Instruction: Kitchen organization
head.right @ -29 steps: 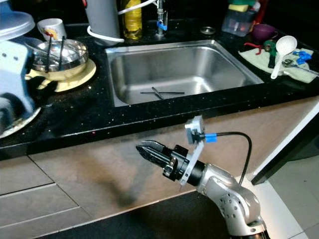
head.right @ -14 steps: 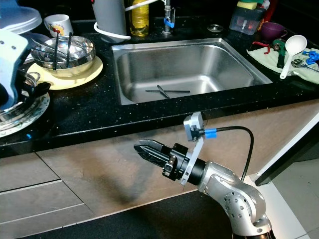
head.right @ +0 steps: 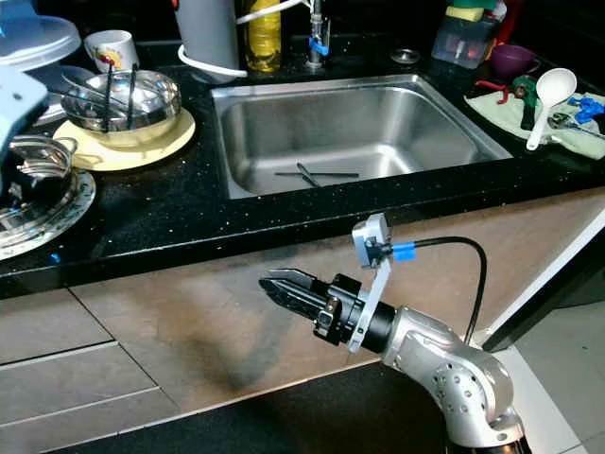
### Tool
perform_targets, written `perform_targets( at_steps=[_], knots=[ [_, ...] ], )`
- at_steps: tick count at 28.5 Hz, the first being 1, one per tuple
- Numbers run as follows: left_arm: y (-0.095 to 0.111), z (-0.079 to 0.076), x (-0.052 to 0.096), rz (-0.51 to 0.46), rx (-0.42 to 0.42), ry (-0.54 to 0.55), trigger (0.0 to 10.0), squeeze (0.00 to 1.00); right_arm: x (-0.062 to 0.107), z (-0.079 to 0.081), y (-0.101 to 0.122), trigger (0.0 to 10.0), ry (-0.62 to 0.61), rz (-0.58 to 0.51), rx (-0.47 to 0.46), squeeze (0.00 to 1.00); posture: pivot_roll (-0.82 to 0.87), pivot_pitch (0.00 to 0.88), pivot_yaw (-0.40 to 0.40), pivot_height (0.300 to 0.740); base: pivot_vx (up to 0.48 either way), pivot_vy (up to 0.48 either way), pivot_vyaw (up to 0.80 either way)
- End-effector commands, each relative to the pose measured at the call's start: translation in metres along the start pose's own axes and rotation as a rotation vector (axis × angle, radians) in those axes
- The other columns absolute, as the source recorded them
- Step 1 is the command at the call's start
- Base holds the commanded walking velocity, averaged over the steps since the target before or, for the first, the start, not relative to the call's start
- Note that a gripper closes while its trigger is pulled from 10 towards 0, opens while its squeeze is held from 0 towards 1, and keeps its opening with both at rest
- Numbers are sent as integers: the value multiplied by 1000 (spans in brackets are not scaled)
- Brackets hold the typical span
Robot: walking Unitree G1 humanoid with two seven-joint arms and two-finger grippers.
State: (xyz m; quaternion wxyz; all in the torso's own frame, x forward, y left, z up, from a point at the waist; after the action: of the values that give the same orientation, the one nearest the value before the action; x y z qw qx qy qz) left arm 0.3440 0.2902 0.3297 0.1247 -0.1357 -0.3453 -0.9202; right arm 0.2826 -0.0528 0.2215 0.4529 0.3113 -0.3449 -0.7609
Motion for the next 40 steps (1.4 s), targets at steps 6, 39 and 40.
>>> perform_targets(
  at_steps=[6,39,40],
  knots=[
    [-15,-18,-1,77,-12,-90,10000,0,3,2,-5,10000,-7,28,10,0,-68,169,-39,740,0,0,0],
    [-14,-15,-1,70,-30,-94,0,0,1,16,9,10000,59,-37,40,0,-68,178,-38,740,0,0,0],
    [-10,-12,0,54,-30,-81,0,0,0,22,16,10000,86,-71,61,0,-70,178,-36,740,0,0,0]
  ],
)
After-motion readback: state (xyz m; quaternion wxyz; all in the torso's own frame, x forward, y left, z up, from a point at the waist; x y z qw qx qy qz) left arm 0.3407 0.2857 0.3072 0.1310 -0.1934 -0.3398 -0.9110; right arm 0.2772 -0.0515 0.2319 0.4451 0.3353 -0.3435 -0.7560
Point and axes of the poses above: a point about 5 cm out from each wrist's last joint towards the gripper, its own x axis pointing back from the gripper into the wrist, its own y axis along the axis of the wrist's last joint, z = x × y, the point moved 6 cm from there along -x, pointing out of the wrist towards the gripper, and after that the axes turned 15 degrees about -x, right-handed, at the moved point
